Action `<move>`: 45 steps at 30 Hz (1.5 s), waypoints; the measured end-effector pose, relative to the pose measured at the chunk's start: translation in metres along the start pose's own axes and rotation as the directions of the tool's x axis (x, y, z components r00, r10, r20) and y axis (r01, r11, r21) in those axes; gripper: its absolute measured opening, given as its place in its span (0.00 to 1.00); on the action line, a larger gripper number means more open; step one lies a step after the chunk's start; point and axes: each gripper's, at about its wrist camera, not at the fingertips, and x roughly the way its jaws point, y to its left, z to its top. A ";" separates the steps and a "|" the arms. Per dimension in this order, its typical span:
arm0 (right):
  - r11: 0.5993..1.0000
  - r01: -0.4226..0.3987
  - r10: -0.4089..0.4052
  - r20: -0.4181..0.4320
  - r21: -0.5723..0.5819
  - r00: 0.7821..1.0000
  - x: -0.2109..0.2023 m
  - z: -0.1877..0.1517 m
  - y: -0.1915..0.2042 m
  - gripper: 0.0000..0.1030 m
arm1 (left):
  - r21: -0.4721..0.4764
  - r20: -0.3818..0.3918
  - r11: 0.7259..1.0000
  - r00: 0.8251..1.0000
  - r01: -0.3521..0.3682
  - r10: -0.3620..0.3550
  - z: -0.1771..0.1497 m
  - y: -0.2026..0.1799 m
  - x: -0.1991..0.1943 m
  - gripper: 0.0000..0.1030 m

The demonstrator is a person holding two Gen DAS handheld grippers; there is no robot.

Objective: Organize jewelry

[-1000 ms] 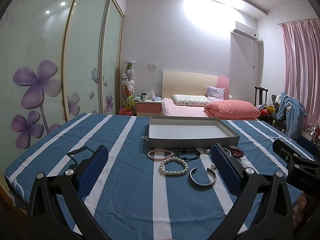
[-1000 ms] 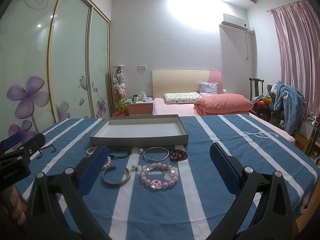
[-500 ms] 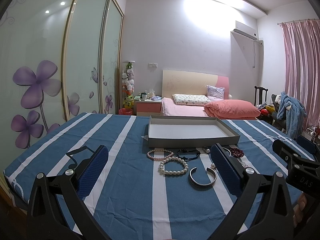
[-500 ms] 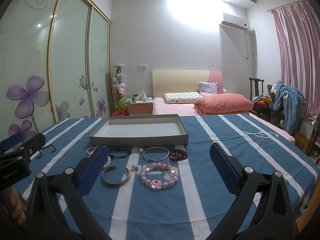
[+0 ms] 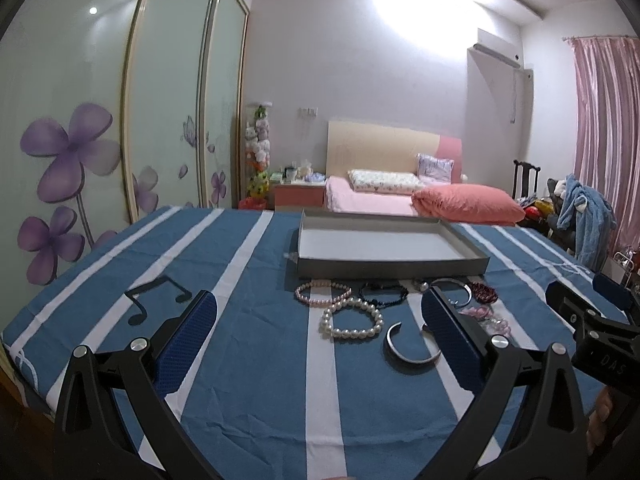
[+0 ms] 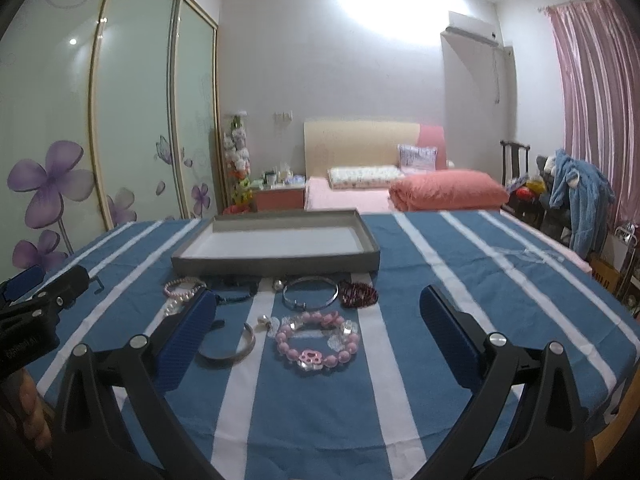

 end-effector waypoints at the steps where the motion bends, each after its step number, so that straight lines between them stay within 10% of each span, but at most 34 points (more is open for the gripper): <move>1: 1.000 0.005 -0.005 -0.030 0.004 1.000 0.006 -0.002 -0.002 0.96 | -0.005 -0.022 1.000 1.000 0.004 -0.004 -0.001 0.001 0.004 0.98; 14: 0.995 0.055 -0.017 -0.421 0.078 0.907 0.107 -0.028 -0.029 0.44 | -0.034 -0.264 0.995 0.959 0.097 -0.103 -0.010 0.004 0.056 0.98; 19: 0.997 0.077 -0.054 -0.470 0.029 0.881 0.122 -0.031 -0.026 0.41 | 0.025 -0.312 0.992 0.943 0.126 -0.112 -0.012 -0.016 0.069 0.98; 23: 0.996 0.083 -0.083 -0.470 -0.021 0.879 0.122 -0.032 -0.022 0.16 | 0.060 -0.366 0.987 0.923 0.149 -0.117 -0.016 -0.030 0.085 0.98; 35: 0.994 0.108 -0.086 -0.453 0.023 0.887 0.118 -0.032 -0.048 0.13 | 0.094 -0.535 0.972 0.834 0.216 -0.134 -0.029 -0.069 0.120 0.91; 45: 0.995 0.092 -0.068 -0.446 0.034 0.893 0.117 -0.032 -0.051 0.14 | 0.144 -0.531 0.972 0.844 0.183 -0.080 -0.027 -0.084 0.134 0.78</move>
